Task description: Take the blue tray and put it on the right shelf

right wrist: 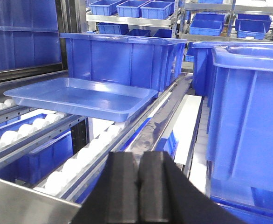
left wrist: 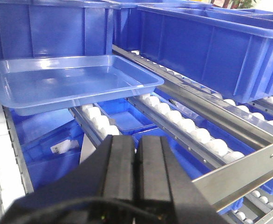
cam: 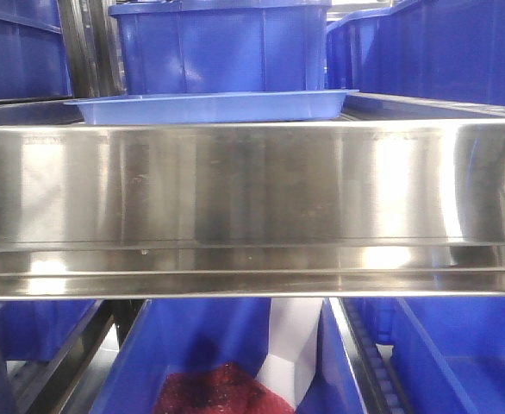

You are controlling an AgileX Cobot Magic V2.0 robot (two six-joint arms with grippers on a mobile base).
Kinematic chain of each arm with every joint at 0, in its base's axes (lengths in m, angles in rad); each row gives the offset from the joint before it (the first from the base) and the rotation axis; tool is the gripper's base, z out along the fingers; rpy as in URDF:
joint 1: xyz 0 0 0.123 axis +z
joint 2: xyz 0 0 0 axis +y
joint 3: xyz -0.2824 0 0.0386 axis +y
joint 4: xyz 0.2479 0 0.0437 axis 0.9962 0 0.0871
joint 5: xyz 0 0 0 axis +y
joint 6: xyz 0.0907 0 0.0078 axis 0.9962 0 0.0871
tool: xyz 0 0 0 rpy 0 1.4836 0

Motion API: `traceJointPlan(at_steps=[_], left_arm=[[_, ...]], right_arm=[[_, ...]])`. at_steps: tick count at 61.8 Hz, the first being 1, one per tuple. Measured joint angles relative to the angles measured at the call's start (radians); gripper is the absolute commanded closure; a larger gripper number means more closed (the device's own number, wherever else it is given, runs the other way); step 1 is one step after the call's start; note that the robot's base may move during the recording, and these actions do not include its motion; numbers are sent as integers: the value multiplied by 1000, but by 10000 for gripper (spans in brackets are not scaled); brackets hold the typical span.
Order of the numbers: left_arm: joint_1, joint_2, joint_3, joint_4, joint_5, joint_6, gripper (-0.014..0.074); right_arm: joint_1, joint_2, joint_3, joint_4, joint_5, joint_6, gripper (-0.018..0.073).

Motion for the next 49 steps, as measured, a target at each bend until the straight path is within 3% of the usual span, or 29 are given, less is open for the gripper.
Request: traceJointPlan(at_steps=[6,16,21,38,49], left_arm=[[0,0,0,-2,0,0,645],[0,0,0,-77,0,2,645],[39,-10,2,-82,0,25,645],[346,-241,204,-96,-52,143,645],[575,-468,425,-225,-70,310,645]], right_arm=[[0,0,0,0,0,0,508],[0,0,0,0,0,0,508],[0,0,0,0,0,0,508],[0,0,0,-2,0,0,508],[0,0,0,-2,0,0,508]])
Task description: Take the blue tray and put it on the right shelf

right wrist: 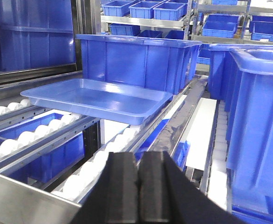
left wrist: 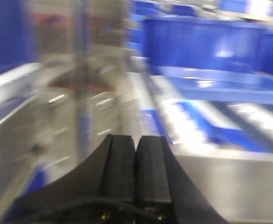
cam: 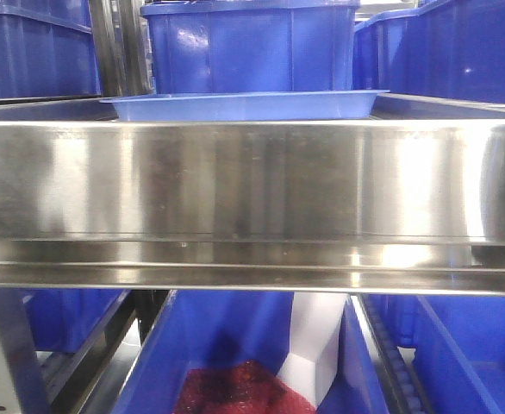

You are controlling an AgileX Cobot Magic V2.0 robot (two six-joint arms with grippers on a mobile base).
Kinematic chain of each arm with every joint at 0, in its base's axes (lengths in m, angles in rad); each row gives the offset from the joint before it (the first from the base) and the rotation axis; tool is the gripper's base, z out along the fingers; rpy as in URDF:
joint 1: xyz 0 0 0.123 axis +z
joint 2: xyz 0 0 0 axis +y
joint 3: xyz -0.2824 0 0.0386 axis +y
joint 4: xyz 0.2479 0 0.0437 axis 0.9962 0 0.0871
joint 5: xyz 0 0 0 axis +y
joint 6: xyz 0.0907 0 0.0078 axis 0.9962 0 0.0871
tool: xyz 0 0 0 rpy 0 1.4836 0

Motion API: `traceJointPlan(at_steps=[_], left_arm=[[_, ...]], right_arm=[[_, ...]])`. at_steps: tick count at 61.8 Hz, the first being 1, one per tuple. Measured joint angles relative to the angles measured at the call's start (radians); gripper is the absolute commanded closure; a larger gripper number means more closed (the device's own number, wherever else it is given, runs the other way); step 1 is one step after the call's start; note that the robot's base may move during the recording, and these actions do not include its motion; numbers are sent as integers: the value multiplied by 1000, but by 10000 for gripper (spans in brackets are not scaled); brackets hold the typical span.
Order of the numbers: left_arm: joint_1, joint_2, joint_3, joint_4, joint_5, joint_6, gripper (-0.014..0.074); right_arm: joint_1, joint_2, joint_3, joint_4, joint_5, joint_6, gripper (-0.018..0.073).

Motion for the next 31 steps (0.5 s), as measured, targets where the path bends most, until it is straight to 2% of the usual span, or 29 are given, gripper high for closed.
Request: traceJointPlan(at_steps=[7,12,31], left_arm=[[113,-46,122,-27,-100,41,645],[152,-50,134,-29,-142,47,645],[168,-52,134,-33,-183,50,645]], right_arm=[[0,0,0,0,0,0,508],[0,0,0,0,0,0,508],[0,0,0,0,0,0,508]])
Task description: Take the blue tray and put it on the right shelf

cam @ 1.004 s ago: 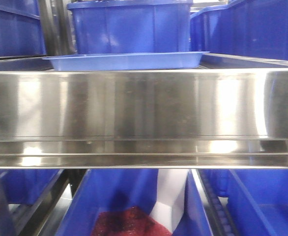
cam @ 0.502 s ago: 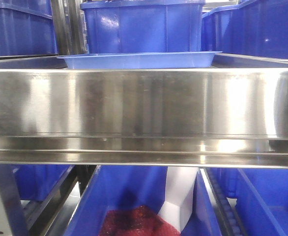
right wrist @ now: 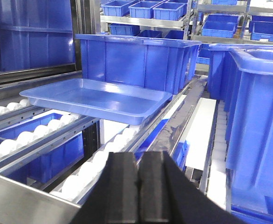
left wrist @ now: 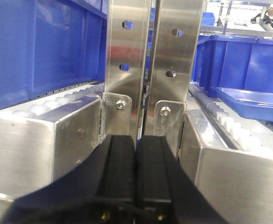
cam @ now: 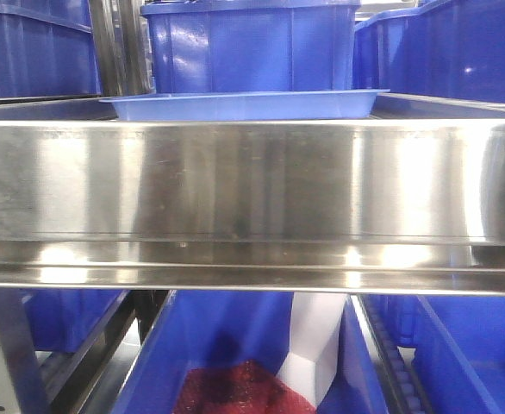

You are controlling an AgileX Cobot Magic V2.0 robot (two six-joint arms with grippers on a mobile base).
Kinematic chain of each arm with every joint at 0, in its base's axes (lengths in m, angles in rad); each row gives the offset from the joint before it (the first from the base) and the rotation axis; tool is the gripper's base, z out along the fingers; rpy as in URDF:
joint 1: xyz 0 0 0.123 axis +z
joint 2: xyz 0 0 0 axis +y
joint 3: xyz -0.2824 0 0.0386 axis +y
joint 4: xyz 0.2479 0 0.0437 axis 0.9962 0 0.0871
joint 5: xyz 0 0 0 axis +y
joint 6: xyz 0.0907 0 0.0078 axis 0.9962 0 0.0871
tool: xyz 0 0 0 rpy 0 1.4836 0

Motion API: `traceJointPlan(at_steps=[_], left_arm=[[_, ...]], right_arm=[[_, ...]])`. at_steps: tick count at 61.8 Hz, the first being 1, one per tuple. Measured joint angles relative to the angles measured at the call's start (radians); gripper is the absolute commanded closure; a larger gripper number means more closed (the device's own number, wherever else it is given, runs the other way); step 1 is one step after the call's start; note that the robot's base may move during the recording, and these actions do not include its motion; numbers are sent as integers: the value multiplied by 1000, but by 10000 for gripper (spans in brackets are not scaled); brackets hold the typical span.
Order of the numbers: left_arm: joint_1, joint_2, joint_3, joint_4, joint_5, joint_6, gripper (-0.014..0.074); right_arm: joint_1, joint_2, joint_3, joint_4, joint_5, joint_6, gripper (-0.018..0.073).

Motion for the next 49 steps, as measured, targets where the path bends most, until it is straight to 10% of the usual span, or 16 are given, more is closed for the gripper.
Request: traceJointPlan(at_steps=[49], left_arm=[[0,0,0,0,-2,4,645]], right_arm=[[0,0,6,0,-2,0,508]])
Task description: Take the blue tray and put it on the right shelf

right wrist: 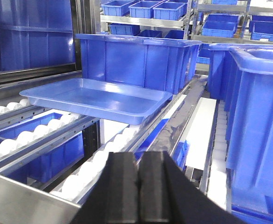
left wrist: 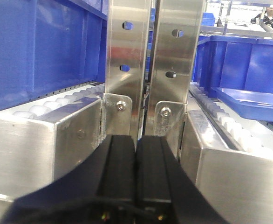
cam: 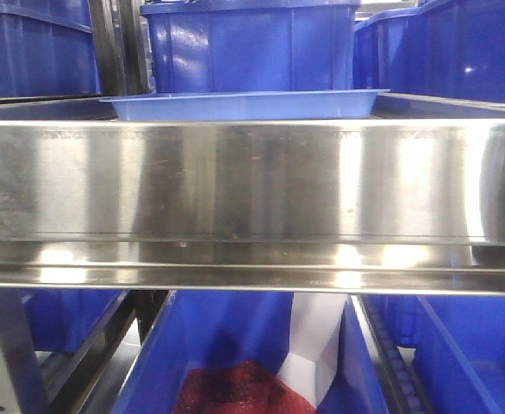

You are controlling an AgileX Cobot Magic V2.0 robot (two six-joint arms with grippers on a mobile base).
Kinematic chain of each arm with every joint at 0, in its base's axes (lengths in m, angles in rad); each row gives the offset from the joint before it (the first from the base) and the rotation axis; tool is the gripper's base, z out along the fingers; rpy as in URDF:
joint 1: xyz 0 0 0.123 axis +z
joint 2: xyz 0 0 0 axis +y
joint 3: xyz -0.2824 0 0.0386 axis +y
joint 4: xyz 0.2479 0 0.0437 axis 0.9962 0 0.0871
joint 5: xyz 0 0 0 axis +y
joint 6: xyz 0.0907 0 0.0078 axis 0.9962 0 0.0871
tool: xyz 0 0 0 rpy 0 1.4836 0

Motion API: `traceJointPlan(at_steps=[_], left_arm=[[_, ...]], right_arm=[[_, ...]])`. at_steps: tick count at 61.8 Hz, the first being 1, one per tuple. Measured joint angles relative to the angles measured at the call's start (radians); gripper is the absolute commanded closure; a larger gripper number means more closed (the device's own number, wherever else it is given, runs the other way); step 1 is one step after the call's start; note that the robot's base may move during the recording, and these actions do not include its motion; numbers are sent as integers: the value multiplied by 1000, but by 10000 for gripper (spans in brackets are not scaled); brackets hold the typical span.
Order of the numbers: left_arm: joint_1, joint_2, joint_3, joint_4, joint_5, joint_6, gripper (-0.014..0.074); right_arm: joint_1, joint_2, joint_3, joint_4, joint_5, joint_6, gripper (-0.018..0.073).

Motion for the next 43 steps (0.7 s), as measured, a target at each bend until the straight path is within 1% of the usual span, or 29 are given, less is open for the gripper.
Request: traceJointPlan(at_steps=[4,8,13,22,30,36,43], left_arm=[[0,0,0,0,0,0,645],[0,0,0,0,0,0,645],[0,0,0,0,-2,0,645],[0,0,0,0,-4,0,645],[0,0,0,0,-4,0,645],[0,0,0,0,-4,0,645],[0,0,0,0,-4,0,645]], right_arm=[[-6,0,18,11,-11,0,508],[-33,0,46,28,-26,0,508],[-96,-2,84,60,-44,0,508],[-243,-48,153,85,-58,0,508],[-323,-114,212,94,-79,-2,508],[-348,-149,259,96,-120,-10,508],[-350,-179,323,96,-154,-29,508]])
